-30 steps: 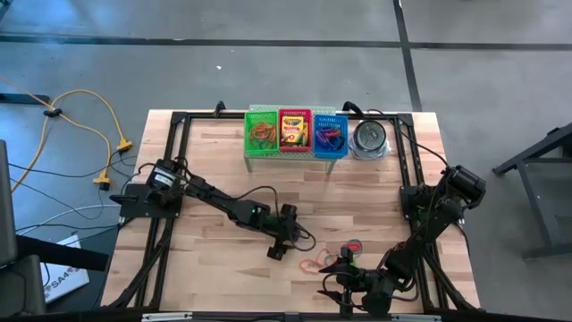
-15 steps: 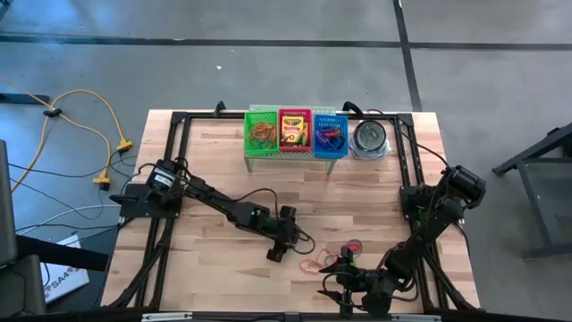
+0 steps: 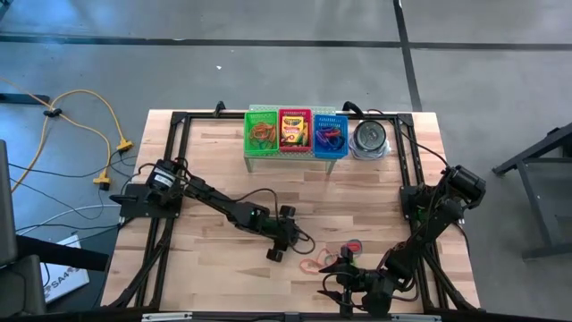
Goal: Pick & Place Office Desk Supplies
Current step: Put the violet spring keychain into the blue bin on the shelf
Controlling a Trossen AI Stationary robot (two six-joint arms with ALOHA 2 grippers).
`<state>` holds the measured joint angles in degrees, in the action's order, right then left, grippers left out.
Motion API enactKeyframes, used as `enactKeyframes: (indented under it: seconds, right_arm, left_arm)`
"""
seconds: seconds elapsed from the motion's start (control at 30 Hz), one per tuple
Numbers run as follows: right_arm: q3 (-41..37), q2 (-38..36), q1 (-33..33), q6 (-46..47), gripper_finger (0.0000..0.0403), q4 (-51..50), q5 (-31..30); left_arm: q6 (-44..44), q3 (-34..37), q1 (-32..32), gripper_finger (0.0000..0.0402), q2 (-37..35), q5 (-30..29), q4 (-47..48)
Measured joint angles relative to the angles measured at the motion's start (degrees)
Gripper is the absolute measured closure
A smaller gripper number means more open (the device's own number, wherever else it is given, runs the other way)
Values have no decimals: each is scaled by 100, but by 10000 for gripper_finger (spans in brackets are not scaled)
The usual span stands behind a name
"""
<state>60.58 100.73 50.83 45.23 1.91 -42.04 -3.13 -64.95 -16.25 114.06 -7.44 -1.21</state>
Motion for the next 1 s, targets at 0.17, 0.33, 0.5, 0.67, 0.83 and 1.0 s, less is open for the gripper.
enactKeyframes:
  seconds: [0.17,0.33,0.5,0.67,0.83,1.0]
  right_arm:
    - [0,0,2,0,151,0,1]
    - [0,0,0,0,151,0,0]
    - [-1,0,0,0,151,0,1]
    - [-2,0,0,0,151,0,0]
    - [0,0,1,0,151,0,2]
    - [0,0,2,0,151,-3,2]
  left_arm:
    - [-2,0,0,232,0,-22,1]
    - [-7,4,0,233,2,-25,-48]
    - [-32,9,0,233,7,-40,-207]
    - [-114,9,-20,233,11,-46,-236]
    - [-309,9,-166,233,-70,-392,-210]
    - [-355,24,-431,233,-271,-1143,83]
